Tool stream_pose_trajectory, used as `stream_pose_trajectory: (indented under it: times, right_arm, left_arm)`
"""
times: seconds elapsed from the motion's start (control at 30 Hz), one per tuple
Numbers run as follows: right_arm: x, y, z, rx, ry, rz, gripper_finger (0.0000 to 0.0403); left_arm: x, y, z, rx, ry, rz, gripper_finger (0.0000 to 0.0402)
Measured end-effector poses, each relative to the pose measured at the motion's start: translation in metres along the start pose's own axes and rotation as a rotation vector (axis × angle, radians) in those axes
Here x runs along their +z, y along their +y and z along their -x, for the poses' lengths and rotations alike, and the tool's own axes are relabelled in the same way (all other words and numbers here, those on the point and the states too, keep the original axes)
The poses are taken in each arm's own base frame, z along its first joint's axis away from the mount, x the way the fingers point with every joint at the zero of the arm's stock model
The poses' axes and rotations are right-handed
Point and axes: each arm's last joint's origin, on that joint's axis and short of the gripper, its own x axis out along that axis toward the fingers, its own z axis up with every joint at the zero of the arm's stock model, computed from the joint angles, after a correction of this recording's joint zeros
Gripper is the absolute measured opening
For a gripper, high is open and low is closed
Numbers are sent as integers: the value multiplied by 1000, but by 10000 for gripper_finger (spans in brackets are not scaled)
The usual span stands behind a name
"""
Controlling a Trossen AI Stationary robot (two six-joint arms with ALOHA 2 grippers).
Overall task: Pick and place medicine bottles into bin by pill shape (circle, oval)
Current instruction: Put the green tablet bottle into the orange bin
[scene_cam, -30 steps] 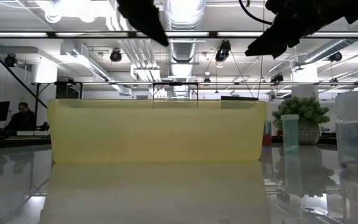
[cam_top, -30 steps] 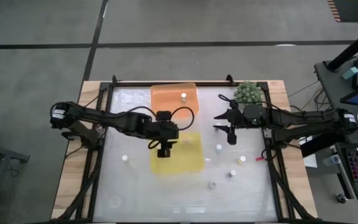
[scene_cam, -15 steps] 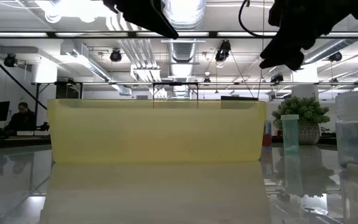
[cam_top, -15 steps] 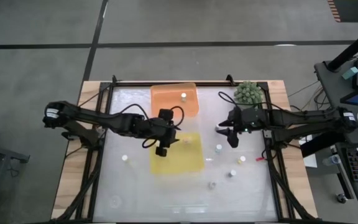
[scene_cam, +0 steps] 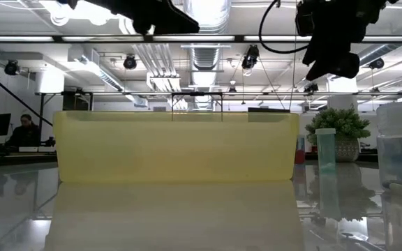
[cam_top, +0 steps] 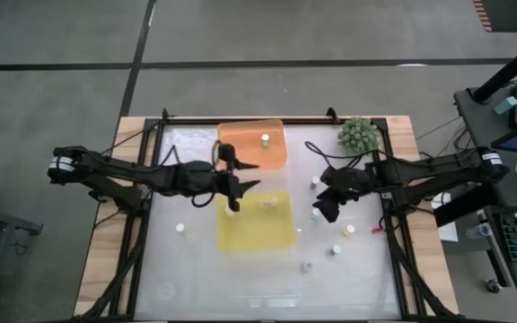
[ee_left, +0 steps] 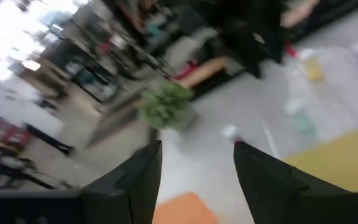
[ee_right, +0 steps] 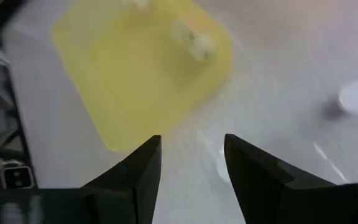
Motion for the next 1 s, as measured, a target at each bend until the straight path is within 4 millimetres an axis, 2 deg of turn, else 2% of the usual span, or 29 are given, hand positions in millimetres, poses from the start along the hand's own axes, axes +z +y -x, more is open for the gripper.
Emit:
stream_pose_trajectory:
  times: [0.27, 0.5, 0.67, 0.8, 1.0]
  right_arm:
    - [10, 10, -7, -218, 195, -137, 161]
    - [20, 19, -5, -381, 317, -231, 138]
    - [29, 29, -10, -367, 359, -100, 140]
    - [31, 31, -17, -369, 396, -23, 166]
    - [23, 32, -28, -321, 494, 369, 224]
  left_arm:
    - [-19, 18, 28, 104, -33, 29, 184]
    - [-31, 23, 58, 143, -72, 79, 184]
    - [-35, 27, 75, 168, -106, 95, 184]
    - [-39, 27, 83, 175, -118, 100, 184]
    - [-39, 29, 88, 187, -135, 107, 184]
